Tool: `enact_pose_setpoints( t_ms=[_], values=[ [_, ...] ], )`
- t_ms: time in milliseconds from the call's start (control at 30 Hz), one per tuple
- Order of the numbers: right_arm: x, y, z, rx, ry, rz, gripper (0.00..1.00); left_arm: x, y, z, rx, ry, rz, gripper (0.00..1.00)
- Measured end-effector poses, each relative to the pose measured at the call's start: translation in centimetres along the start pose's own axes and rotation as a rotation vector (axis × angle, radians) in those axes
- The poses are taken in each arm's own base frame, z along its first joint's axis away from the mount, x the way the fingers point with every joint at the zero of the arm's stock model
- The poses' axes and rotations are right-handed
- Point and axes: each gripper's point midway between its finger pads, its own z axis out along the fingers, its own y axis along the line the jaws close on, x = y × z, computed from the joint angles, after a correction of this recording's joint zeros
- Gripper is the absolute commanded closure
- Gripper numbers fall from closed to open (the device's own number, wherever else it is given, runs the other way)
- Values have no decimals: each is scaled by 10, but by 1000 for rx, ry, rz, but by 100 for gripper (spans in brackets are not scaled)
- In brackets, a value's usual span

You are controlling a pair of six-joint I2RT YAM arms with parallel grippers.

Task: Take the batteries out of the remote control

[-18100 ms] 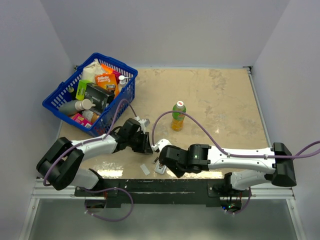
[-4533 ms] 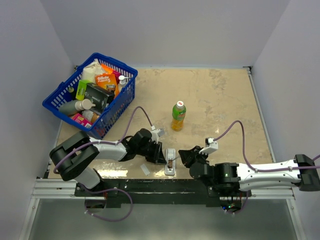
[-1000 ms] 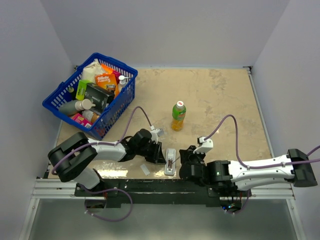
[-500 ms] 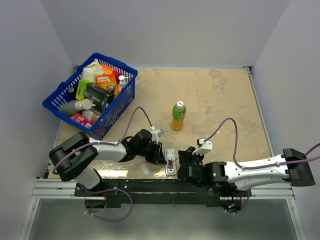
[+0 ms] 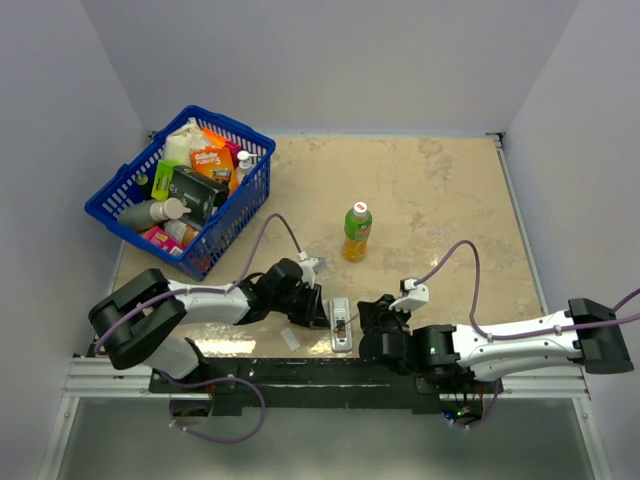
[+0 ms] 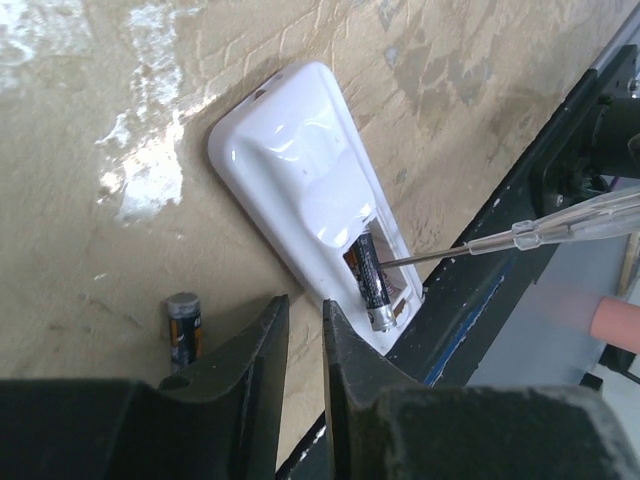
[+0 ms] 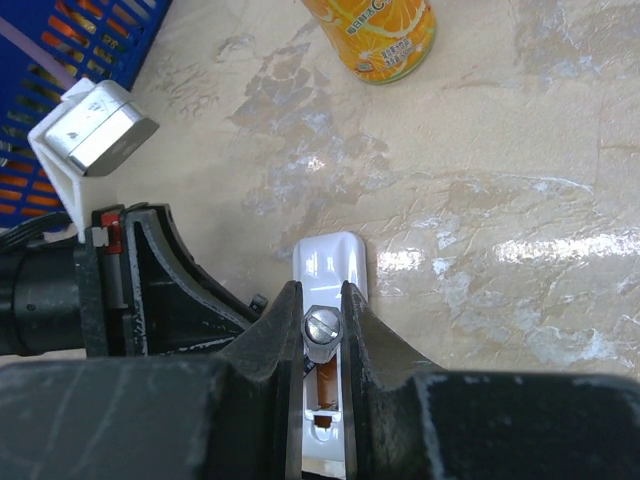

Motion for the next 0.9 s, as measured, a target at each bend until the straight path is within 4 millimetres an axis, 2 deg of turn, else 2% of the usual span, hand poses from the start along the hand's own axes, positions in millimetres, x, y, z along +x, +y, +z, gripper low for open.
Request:
enact_pose_setpoints(
  t_ms=[167, 367, 533, 767, 900],
  values=[
    [0, 1, 0, 2, -4, 3, 100, -8, -2, -15, -45, -39, 12, 70],
    [-4, 2, 0, 7, -18, -20, 100, -33, -9, -32, -86, -134, 47, 68],
    [-14, 9, 0, 8, -48, -35, 100, -41, 10, -41, -167, -165, 13, 62],
    [-20, 18, 4, 7, -68, -53, 100, -58, 34, -66, -250, -251, -38, 56],
    [-19, 19, 8, 20, -73, -77, 100, -63, 38, -73, -268, -278, -41, 56]
  ],
)
